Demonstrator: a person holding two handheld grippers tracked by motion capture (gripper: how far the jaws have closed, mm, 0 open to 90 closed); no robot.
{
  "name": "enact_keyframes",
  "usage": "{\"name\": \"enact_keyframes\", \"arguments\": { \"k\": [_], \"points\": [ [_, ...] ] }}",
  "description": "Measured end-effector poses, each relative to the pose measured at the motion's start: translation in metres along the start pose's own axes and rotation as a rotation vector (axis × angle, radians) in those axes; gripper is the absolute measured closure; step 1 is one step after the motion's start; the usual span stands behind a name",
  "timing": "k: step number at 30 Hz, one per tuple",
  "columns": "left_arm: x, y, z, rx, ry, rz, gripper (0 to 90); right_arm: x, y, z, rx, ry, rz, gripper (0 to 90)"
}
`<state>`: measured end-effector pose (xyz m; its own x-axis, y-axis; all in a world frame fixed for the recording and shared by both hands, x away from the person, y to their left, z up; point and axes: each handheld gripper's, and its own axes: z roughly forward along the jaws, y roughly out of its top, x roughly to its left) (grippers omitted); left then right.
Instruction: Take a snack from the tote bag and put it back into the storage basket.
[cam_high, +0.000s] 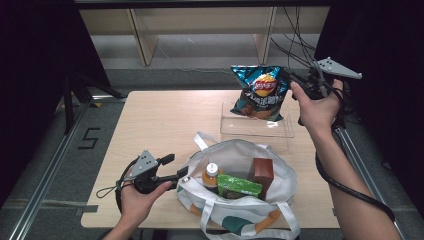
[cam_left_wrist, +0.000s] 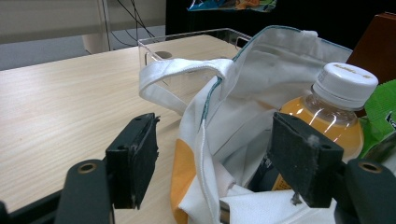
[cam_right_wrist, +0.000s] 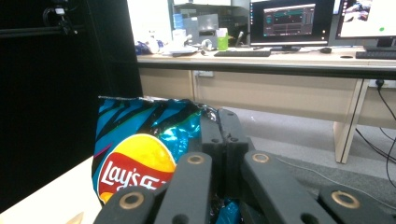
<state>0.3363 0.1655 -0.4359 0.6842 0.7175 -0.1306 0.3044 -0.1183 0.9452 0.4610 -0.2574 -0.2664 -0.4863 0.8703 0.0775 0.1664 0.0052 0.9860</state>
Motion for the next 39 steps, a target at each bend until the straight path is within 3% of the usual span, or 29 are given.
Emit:
{"name": "enact_keyframes", "arguments": {
  "k": [23,26,28,29,39],
  "points": [
    [0.0,0.0,0.0,0.003,-0.001,0.001,31.7,-0.008,-0.008,0.008,0.008,-0.012,-0.009,90.0],
    [-0.001,0.0,0.0,0.001,-0.002,0.001,31.7,-0.007,-0.009,0.009,0.012,-0.02,0.021,90.0],
    [0.0,0.0,0.0,0.001,-0.001,0.001,31.7,-0.009,-0.01,0.01,0.021,-0.018,0.004,90.0],
    [0.0,0.0,0.0,0.0,-0.001,0.002,31.7,-0.008,-0.011,0.011,0.023,-0.017,0.021,90.0],
    [0.0,0.0,0.0,0.0,-0.001,0.001,31.7,-0.013,-0.018,0.015,0.042,-0.027,0.017,90.0]
  ]
}}
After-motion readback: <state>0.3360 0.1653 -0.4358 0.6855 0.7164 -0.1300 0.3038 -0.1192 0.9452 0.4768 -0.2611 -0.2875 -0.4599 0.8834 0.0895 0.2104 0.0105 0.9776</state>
